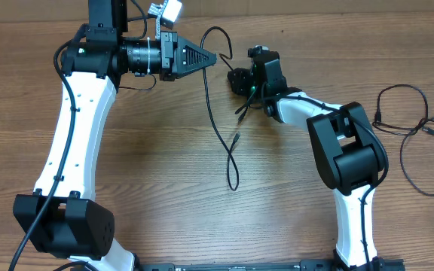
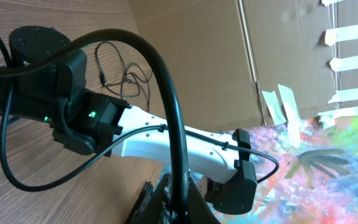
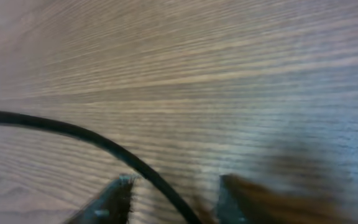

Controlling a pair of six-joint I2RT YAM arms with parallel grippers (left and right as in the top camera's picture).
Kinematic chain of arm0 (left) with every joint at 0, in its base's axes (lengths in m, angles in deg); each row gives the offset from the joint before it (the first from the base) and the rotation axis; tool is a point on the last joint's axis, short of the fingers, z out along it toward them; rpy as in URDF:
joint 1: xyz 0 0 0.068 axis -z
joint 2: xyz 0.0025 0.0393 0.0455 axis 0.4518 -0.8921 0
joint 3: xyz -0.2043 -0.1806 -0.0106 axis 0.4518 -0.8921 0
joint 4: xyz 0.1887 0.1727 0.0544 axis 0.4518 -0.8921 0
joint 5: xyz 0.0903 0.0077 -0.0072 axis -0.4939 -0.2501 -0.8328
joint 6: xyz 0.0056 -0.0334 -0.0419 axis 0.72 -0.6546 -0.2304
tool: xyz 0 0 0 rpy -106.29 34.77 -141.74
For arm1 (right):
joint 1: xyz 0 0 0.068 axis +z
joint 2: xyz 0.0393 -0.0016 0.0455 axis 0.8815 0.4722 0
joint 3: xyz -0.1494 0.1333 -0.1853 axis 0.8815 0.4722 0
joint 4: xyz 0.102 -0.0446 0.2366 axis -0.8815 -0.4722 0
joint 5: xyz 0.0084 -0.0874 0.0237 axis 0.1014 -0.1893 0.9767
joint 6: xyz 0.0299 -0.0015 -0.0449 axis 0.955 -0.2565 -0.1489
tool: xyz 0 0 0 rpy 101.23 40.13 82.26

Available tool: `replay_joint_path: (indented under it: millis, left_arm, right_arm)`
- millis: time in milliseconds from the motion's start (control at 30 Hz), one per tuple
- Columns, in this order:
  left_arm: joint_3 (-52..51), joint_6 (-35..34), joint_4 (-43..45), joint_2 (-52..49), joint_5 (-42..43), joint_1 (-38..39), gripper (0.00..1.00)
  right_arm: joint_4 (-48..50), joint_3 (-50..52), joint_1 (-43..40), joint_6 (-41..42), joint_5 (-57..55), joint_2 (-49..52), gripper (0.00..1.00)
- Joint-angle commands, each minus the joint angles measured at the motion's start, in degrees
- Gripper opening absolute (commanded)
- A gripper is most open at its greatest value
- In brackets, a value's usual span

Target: Untangle cables

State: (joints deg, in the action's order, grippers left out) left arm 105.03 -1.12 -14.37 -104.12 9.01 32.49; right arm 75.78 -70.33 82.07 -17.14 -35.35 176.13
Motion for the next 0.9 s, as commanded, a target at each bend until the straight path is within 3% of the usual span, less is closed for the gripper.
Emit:
replay_joint_path:
  millis: [0,200,533,867]
  left_arm:
    - [1.1,-0.8,0.2,1.7,-0.5,0.0,0.04]
    - [1.1,-0.8,0.2,1.7,-0.5,0.0,0.04]
    - [1.1,-0.8,-1.7,1.7,-7.5,0.0,0.04]
    - [1.1,-0.8,-2.8,1.7,-16.7,0.0,0.04]
  right_arm:
    - [-2.0,1.5,0.4,0.6,5.3,3.9,0.27]
    - [-3.7,1.5,0.4,0.6,7.0,3.9,0.04]
    - [-7.2,1.4,-0.1,1.4,21.2,3.6,0.04]
    - [-22.5,1.4,-0.4,4.1,27.4,1.4,0.04]
